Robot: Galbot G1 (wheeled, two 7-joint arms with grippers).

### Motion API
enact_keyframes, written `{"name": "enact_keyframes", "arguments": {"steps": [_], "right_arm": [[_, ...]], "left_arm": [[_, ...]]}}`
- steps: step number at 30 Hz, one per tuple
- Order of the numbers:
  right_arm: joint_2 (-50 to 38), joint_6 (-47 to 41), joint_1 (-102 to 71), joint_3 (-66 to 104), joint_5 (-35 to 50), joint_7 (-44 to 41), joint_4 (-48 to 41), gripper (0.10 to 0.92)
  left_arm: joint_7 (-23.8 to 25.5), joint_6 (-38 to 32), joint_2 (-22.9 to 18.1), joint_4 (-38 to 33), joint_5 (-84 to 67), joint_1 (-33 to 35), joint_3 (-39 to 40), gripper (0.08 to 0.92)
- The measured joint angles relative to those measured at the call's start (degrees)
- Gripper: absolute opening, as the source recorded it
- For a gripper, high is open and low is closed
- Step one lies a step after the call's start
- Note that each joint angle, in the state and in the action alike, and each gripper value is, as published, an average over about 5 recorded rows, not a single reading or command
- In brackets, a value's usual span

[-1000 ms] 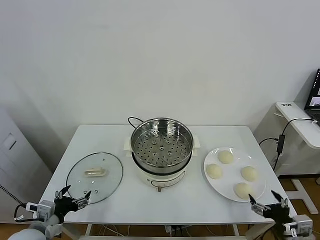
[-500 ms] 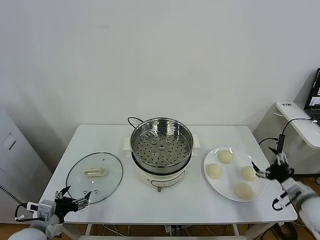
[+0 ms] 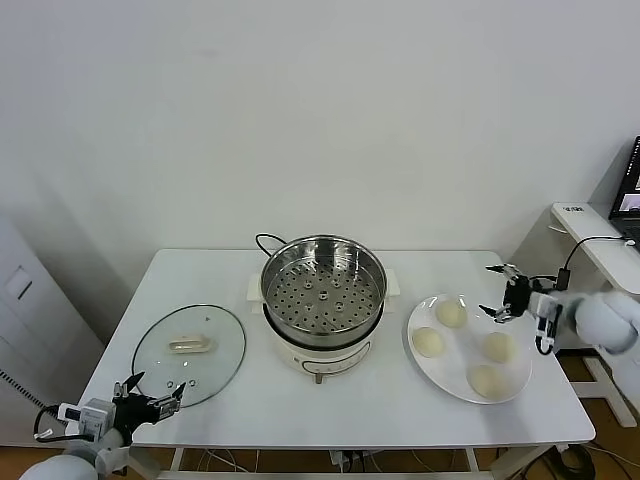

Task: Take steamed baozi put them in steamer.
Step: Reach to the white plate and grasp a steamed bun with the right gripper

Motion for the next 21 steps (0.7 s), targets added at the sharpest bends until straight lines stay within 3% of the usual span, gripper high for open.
{"name": "enact_keyframes", "arguments": {"steps": [9,21], "right_arm": [[6.5,4.7,14.1,-15.9,-0.3,-8.2,-12.2,0.823],[15.0,7.5,17.4,-20.6,-4.3,-11.3,-23.2,0.823]], "left_arm": [[0.0,0.7,0.3,0.5,-0.1,-1.0,0.6,0.823],[0.0,1.4,0.6,0.9,-0.2,-2.3,1.7,0.823]]}}
